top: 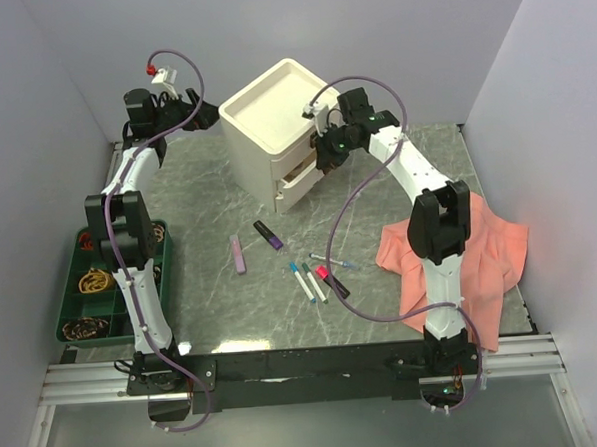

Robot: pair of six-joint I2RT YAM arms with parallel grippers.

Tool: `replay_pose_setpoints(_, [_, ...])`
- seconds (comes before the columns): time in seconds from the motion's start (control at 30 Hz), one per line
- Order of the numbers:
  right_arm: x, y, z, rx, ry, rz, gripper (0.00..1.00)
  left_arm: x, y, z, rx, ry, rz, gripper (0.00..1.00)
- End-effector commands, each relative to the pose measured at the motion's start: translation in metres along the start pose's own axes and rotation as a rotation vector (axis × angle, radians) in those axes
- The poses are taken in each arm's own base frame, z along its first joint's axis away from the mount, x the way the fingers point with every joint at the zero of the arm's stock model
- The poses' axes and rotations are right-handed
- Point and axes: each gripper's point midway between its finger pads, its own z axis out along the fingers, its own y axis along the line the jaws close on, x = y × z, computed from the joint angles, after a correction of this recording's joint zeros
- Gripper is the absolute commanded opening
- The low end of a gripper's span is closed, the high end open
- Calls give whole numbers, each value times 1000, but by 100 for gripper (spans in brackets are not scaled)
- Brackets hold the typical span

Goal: Sort the stationery into containers
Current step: Close the drawer in the storage box.

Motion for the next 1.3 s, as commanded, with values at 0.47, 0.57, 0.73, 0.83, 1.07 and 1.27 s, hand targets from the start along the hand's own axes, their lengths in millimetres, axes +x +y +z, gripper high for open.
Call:
replay_pose_setpoints(0.47, [-46, -23, 34, 55, -164, 84, 6, 14, -60, 17, 192, 75, 36, 97])
replay_pose_setpoints(0.57, [-48, -20, 35, 46, -167, 97, 6, 14, -58, 18, 180, 77, 41, 98])
replay_pose_setpoints(0.73, [-61, -8, 3, 56, -206, 113, 9, 7, -41, 13, 112, 53, 28, 99])
replay_pose_setpoints(0.83, [-64, 1, -19, 64, -217, 128, 11, -6, -25, 4, 54, 24, 29, 100])
replay_pose_setpoints(1.07, [-26, 12, -83, 10, -242, 378, 47, -38, 20, -30, -86, -62, -45, 100])
replay_pose_setpoints(1.27, [-23, 47, -110, -611, -430, 859, 48, -27, 16, -43, -48, -22, -54, 100])
